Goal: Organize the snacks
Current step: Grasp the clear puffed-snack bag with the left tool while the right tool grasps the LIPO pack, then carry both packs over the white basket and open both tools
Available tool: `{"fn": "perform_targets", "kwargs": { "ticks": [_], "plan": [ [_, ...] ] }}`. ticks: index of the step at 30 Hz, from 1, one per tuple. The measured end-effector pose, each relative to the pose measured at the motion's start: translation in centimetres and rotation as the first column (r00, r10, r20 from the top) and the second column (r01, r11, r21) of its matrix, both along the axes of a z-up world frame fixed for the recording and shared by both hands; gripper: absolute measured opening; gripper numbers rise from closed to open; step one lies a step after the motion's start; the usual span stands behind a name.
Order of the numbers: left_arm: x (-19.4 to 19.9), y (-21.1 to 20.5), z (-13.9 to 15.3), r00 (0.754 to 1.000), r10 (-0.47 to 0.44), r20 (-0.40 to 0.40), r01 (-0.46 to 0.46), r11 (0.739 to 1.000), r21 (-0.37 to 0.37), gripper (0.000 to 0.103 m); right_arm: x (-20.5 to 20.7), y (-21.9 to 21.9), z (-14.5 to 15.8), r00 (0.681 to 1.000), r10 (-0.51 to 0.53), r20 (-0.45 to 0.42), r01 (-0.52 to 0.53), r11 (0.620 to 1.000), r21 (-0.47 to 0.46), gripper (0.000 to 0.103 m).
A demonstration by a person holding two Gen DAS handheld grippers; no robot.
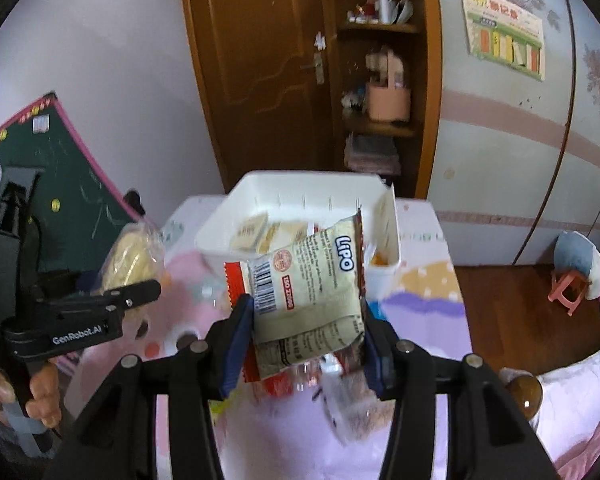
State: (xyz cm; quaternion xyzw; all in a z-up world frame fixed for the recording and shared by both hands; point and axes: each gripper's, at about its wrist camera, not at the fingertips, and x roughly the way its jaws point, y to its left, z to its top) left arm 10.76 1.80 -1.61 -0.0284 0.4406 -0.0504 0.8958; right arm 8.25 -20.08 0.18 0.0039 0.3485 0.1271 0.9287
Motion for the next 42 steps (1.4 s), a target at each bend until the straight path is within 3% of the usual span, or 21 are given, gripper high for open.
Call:
{"fn": "perform_targets", "kwargs": {
  "ticks": [12, 25, 32, 42],
  "plan": [
    [5.1, -0.9, 4.9, 0.995, 0.048, 0.089, -0.053, 0.997, 0.061, 0.055, 5.0, -0.9, 4.5, 0.994, -0.051, 0.095, 0.047, 0.998, 0.041, 0.049],
    [11.1, -0.1, 6.7, 0.983, 0.104, 0.150, -0.124, 0.984, 0.131, 0.055, 10.8, 0.6, 6.2, 0.988, -0.078, 0.135, 0.091, 0.992, -0.090, 0.049],
    [16.4, -0.4, 4.7, 0.991, 0.086, 0.105, -0.102, 0.983, 0.152, 0.055, 15.9, 1.2, 4.9, 0.991, -0.112, 0.077, 0.119, 0.989, -0.089, 0.049],
    [21.8, -2.9, -0.9, 0.999, 0.029, 0.017, -0.031, 0.990, 0.136, 0.055, 22.8, 1.7, -1.0, 0.979, -0.199, -0.048, 0.191, 0.973, -0.131, 0.049]
  ]
}}
